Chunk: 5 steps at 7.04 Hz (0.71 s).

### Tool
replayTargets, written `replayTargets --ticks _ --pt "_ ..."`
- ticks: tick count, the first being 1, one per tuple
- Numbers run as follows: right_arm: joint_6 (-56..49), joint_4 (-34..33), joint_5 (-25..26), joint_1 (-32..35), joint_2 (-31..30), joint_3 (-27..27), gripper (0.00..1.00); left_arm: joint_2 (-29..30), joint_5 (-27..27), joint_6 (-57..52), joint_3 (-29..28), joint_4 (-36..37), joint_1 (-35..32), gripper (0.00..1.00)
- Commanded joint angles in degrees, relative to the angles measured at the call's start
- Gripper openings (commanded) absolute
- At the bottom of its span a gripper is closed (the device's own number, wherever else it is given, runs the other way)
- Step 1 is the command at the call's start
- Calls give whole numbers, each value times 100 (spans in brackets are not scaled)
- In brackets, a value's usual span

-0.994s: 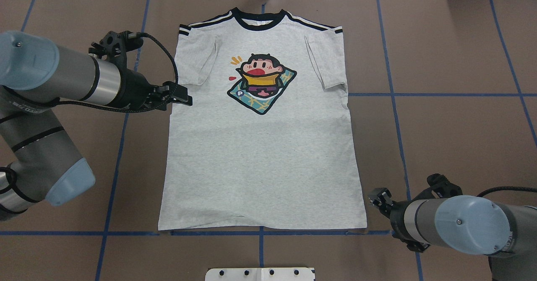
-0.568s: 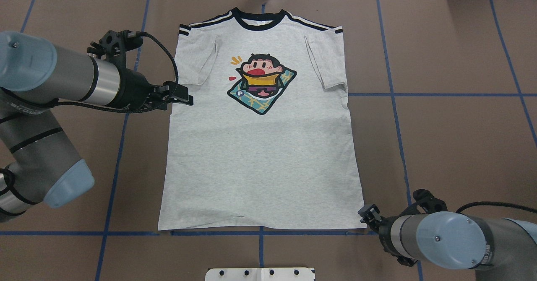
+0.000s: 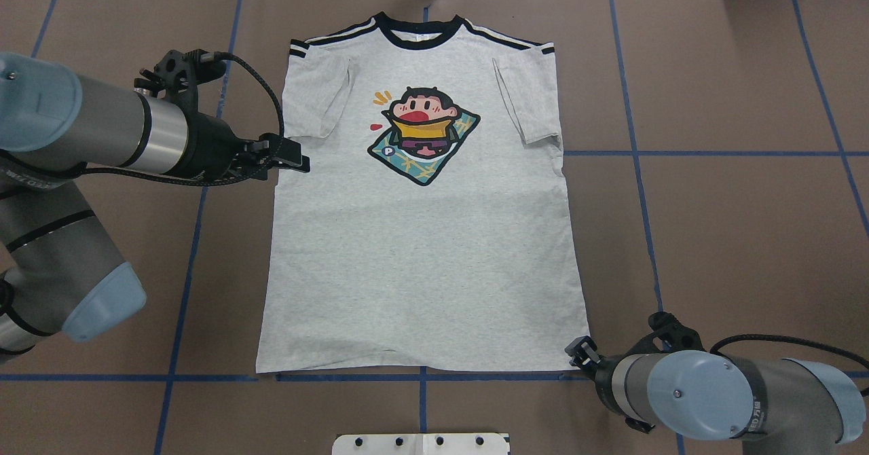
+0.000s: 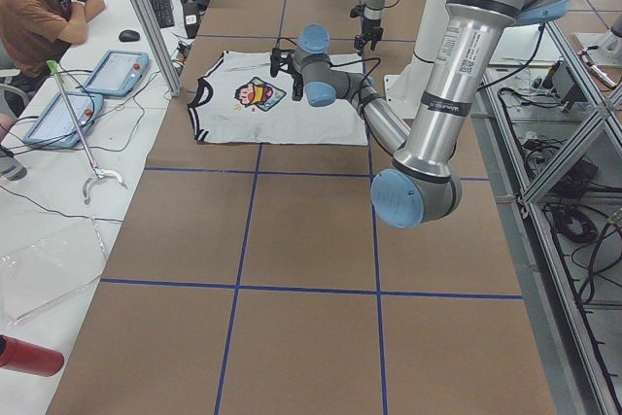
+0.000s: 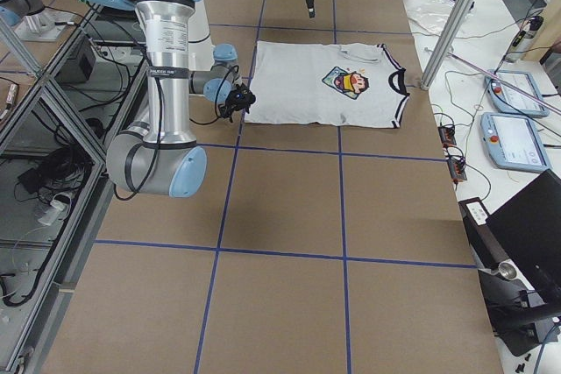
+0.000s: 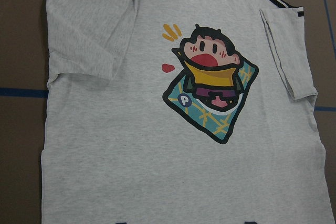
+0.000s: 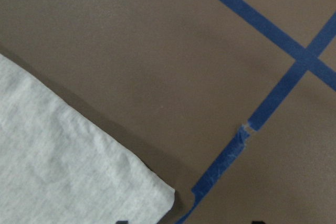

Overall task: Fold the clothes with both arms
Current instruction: 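Move the right gripper to the hem corner nearest the robot and grasp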

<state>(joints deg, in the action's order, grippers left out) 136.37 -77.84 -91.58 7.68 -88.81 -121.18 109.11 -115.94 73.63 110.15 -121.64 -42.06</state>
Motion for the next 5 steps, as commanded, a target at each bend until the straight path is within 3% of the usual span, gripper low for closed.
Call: replayTargets --ticks 1,3,5 --pt "-40 -3 52 49 4 59 76 -21 10 -7 24 0 4 80" --pt "-41 -72 44 32 21 59 69 -74 19 -15 24 -9 -4 80" --pt "-23 -170 53 40 100 50 43 -83 19 -24 24 -9 4 80"
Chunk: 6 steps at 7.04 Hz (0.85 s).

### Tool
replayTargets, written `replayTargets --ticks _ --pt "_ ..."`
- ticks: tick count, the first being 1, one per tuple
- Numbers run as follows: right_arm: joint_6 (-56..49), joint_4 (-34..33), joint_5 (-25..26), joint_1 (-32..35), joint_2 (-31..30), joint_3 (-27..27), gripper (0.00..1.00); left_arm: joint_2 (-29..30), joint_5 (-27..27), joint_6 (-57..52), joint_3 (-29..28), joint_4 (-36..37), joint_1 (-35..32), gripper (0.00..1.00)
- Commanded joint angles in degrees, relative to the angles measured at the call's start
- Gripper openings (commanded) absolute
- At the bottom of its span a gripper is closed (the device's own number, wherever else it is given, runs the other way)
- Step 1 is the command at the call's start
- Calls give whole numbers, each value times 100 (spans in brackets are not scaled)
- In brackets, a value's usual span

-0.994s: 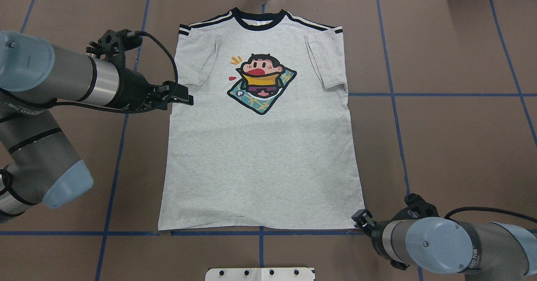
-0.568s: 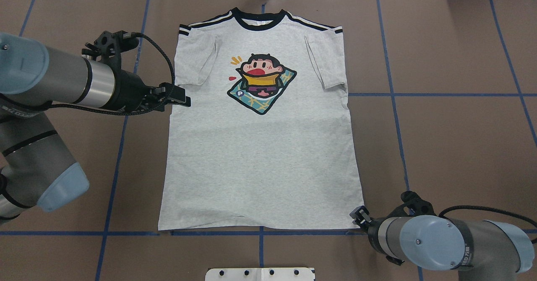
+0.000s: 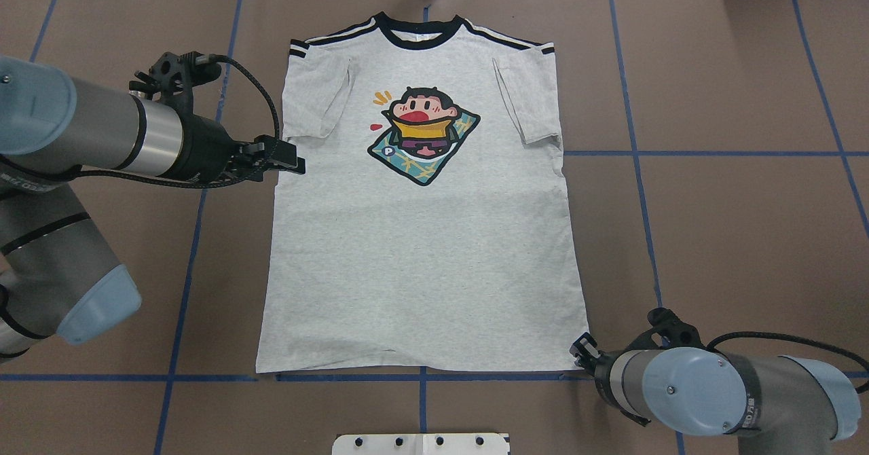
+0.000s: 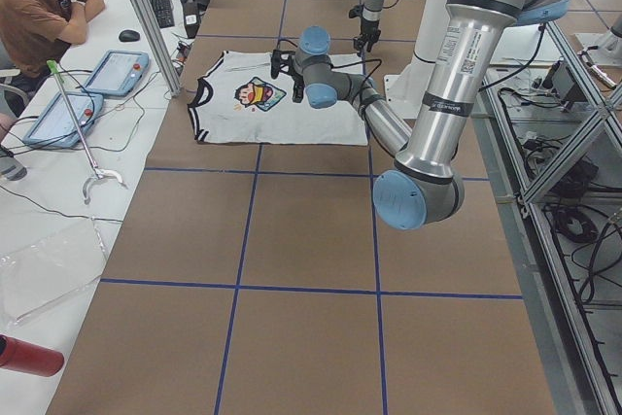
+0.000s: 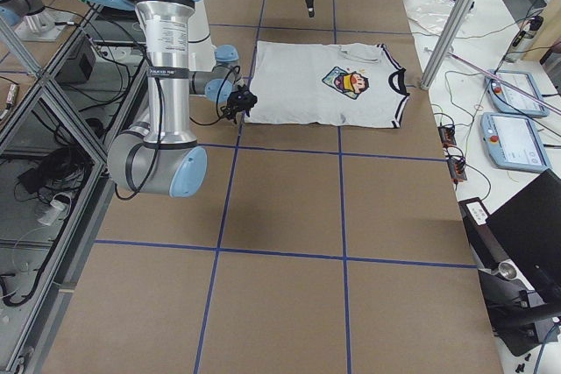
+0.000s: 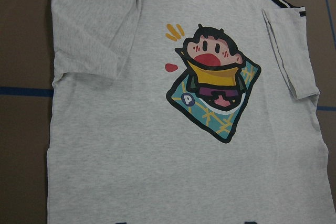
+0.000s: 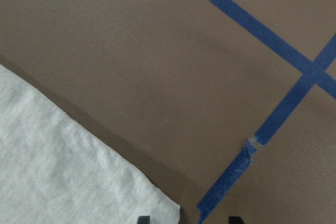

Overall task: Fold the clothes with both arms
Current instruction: 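Move the right gripper to the hem corner nearest the robot and grasp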

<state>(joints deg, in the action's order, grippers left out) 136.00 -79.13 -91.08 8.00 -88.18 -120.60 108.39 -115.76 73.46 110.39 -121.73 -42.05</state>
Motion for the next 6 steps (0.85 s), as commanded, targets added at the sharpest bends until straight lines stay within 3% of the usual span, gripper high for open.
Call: replayTargets --ticks 1,2,4,6 --pt "40 -41 46 9 47 2 29 -19 0 -7 -8 0 -5 80" --pt "49 -41 55 26 99 2 15 -37 0 -16 0 0 -5 80" --pt "49 -41 46 61 161 10 0 -46 0 -16 0 8 -5 80" --pt "41 -41 2 131 161 -16 0 -133 0 -16 -9 0 4 80"
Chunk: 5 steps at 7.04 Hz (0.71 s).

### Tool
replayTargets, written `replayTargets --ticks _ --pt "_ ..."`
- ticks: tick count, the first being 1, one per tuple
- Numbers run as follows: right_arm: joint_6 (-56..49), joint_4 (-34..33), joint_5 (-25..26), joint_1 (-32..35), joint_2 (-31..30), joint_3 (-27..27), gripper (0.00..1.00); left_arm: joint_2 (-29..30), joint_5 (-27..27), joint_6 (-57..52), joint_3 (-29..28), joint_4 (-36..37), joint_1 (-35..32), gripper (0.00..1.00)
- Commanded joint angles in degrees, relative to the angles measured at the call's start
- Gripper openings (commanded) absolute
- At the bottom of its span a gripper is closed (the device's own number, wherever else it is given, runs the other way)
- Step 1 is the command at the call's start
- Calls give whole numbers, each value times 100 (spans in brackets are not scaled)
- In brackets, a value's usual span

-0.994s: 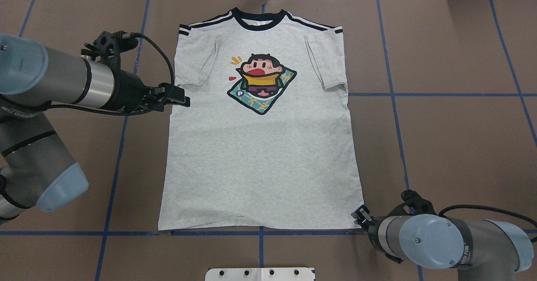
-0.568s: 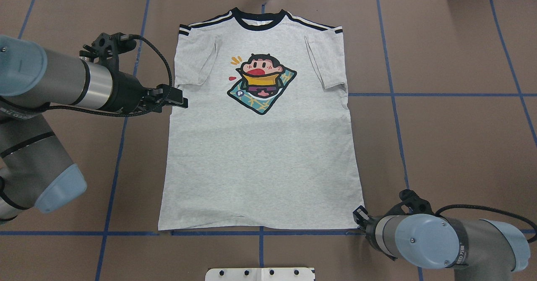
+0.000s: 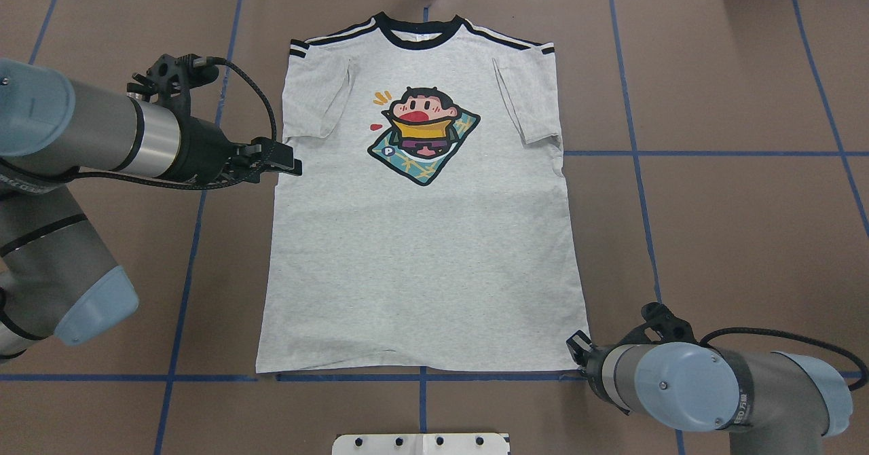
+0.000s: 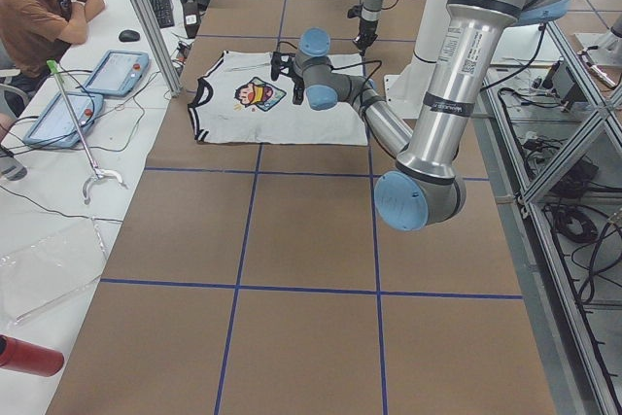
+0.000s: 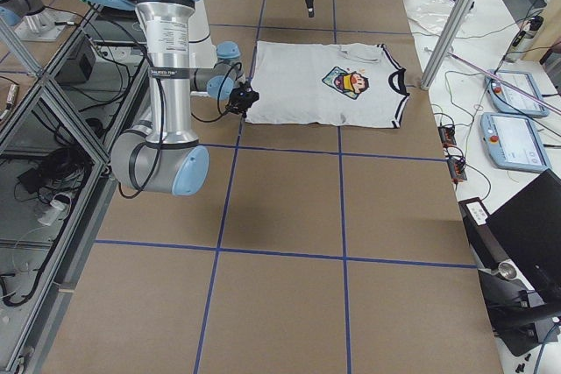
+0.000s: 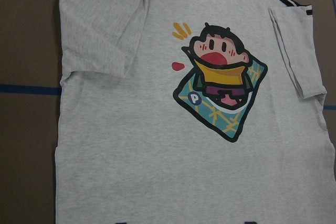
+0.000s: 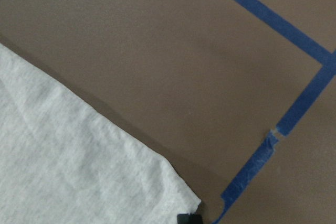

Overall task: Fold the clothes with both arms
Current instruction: 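Move the right gripper to the hem corner nearest the robot and grasp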

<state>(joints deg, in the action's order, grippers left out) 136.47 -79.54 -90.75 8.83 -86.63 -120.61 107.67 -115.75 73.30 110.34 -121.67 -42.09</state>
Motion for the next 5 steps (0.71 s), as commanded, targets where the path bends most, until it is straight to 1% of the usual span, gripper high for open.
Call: replayTargets --ticks 1,2,3,4,5 --pt "-15 0 -56 109 6 -59 0 -62 0 0 5 -6 8 80" --pt "-16 -52 -83 197 -2 -129 0 -62 0 26 5 -6 34 80" --pt "-33 -323 -101 206 -20 -408 0 -192 -9 61 31 -6 51 80" --pt "-33 -465 -144 189 6 -463 0 -298 0 366 75 3 278 80" --pt "-42 -466 -293 171 24 -463 0 -438 78 795 84 3 654 80"
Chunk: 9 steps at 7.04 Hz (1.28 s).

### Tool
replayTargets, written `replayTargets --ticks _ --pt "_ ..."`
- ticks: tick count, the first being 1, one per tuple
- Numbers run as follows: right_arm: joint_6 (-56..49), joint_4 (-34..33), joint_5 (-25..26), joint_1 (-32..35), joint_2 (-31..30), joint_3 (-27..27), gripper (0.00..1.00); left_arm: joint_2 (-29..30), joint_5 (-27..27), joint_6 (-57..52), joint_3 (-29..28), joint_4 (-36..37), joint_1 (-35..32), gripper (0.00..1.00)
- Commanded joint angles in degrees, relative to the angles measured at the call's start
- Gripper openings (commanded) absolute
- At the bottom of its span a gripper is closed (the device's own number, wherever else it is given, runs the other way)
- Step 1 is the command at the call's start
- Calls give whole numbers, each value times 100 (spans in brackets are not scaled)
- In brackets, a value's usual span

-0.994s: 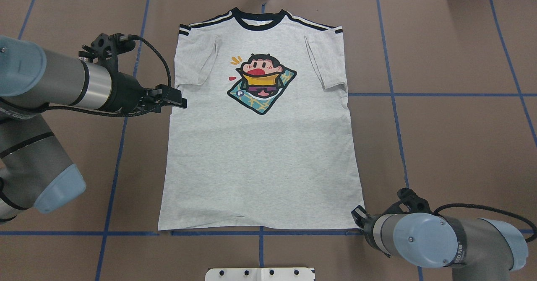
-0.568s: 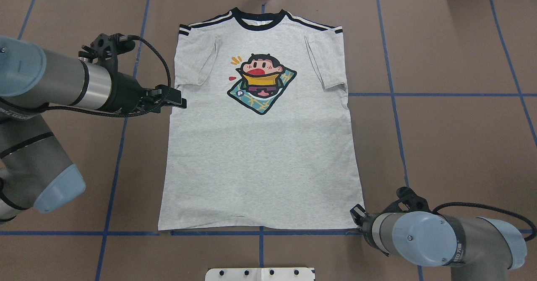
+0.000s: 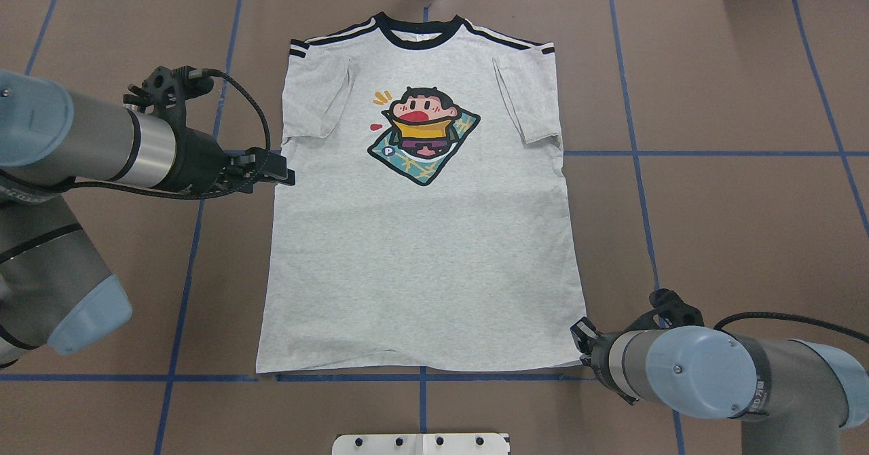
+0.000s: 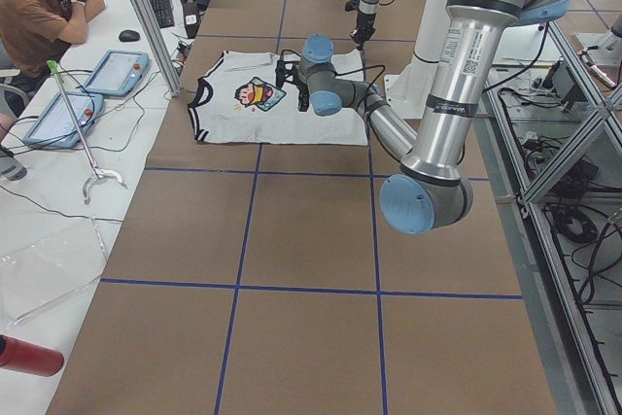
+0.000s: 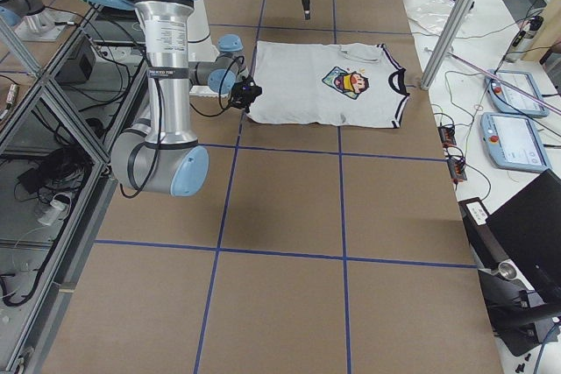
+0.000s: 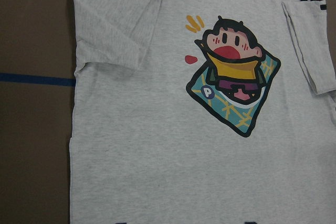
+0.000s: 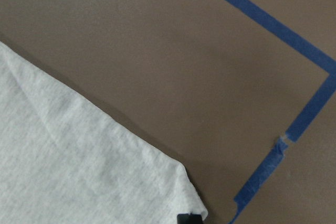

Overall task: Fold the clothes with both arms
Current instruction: 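Move the left gripper to the other hem corner and grasp it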

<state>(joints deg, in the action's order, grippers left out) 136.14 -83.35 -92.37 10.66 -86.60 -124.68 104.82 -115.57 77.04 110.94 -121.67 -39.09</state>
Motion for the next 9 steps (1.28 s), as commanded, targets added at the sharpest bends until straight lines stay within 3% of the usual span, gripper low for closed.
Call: replayTargets --ticks 1,2,3,6,9 --pt "-9 -76 -236 -3 46 -56 0 -355 461 817 67 3 802 80" --pt "-35 -76 -246 -3 46 -47 0 -540 1040 1387 155 20 1303 79" --pt "-44 -76 -246 -3 46 -47 0 -716 1254 1662 147 29 1612 79" --pt "-44 -76 -246 6 38 -56 0 -990 1300 2506 489 564 2035 75" --pt "-53 -76 -246 15 29 -65 0 -1122 1705 2948 455 574 2582 70"
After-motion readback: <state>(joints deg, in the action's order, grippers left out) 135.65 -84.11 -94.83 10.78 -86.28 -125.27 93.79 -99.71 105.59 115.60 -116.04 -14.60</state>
